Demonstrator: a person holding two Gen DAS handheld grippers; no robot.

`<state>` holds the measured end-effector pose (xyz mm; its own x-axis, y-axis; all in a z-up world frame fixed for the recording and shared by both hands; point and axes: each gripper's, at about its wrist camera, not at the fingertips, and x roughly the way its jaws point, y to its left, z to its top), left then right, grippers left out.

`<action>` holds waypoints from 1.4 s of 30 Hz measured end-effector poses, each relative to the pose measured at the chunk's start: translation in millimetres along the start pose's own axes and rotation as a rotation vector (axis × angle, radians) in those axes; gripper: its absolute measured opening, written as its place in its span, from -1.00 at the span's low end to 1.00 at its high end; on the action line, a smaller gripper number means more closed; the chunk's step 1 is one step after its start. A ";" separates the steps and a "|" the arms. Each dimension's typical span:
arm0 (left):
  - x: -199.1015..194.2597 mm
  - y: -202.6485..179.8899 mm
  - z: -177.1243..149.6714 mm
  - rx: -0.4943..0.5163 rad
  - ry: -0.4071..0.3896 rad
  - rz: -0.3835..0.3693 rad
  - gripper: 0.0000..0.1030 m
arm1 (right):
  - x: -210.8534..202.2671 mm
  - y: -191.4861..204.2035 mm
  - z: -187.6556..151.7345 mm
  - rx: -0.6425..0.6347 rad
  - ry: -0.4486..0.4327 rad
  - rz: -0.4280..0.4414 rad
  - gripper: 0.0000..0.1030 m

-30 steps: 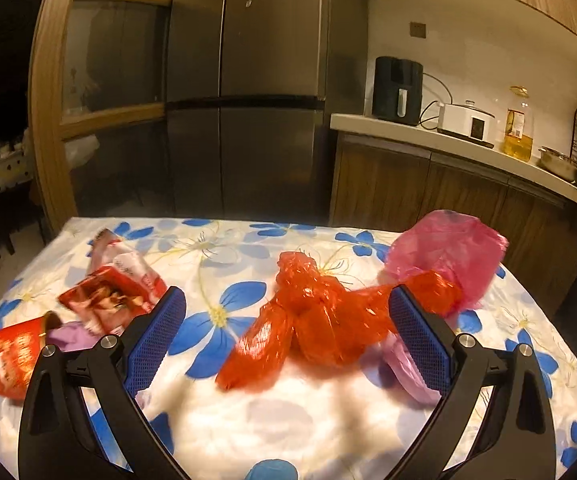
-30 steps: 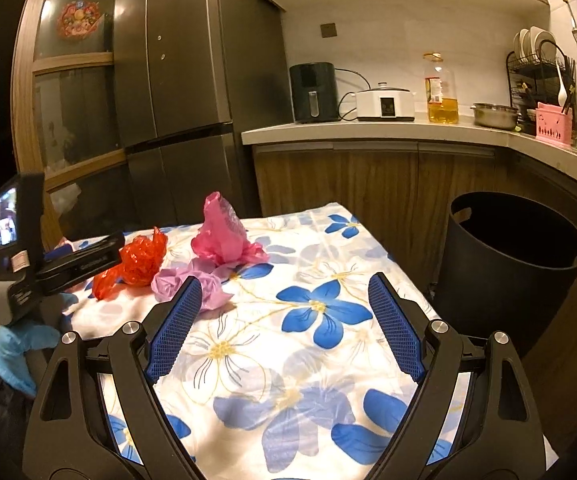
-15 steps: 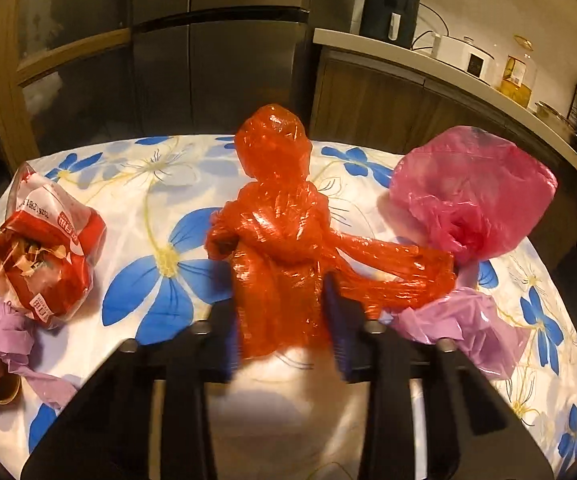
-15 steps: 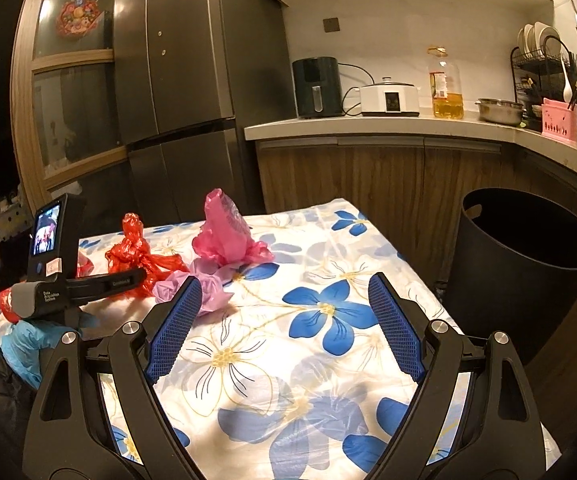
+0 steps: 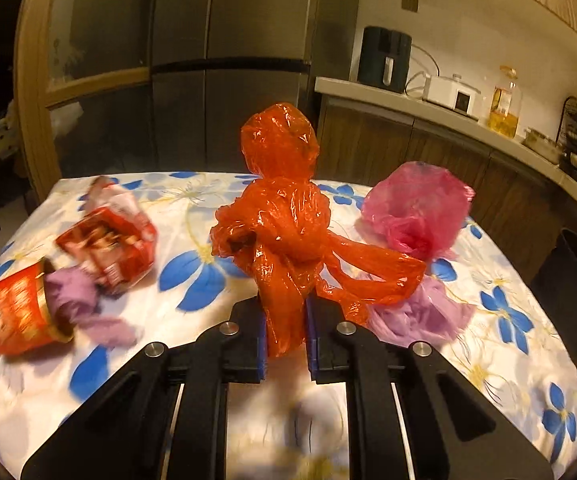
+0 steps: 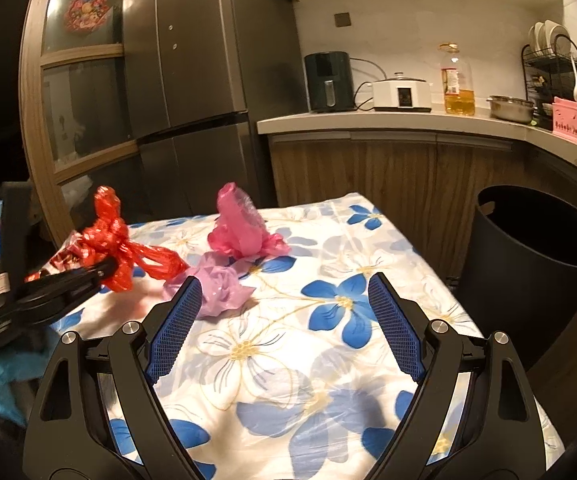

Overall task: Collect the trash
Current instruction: 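Grasp the purple plastic bag with the right gripper while the left holds the red bag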

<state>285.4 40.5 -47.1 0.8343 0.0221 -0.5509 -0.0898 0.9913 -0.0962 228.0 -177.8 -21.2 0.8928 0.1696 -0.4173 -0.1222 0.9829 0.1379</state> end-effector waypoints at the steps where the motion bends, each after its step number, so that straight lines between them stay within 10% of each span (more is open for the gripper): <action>1: -6.6 2.4 -1.8 -0.011 -0.007 -0.001 -0.72 | 1.0 2.3 -0.8 -0.005 0.005 0.006 0.63; 24: -117.1 114.1 -45.1 -0.199 -0.121 0.238 -0.71 | 52.7 151.3 -15.4 -0.208 0.116 0.333 0.18; 42: -112.9 156.0 -46.6 -0.266 -0.102 0.262 -0.71 | 139.4 259.2 -25.3 -0.306 0.443 0.574 -0.30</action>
<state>151.9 186.6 -38.6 0.8131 0.2962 -0.5011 -0.4337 0.8824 -0.1822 309.9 102.4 -66.3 0.4060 0.6061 -0.6839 -0.6832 0.6984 0.2133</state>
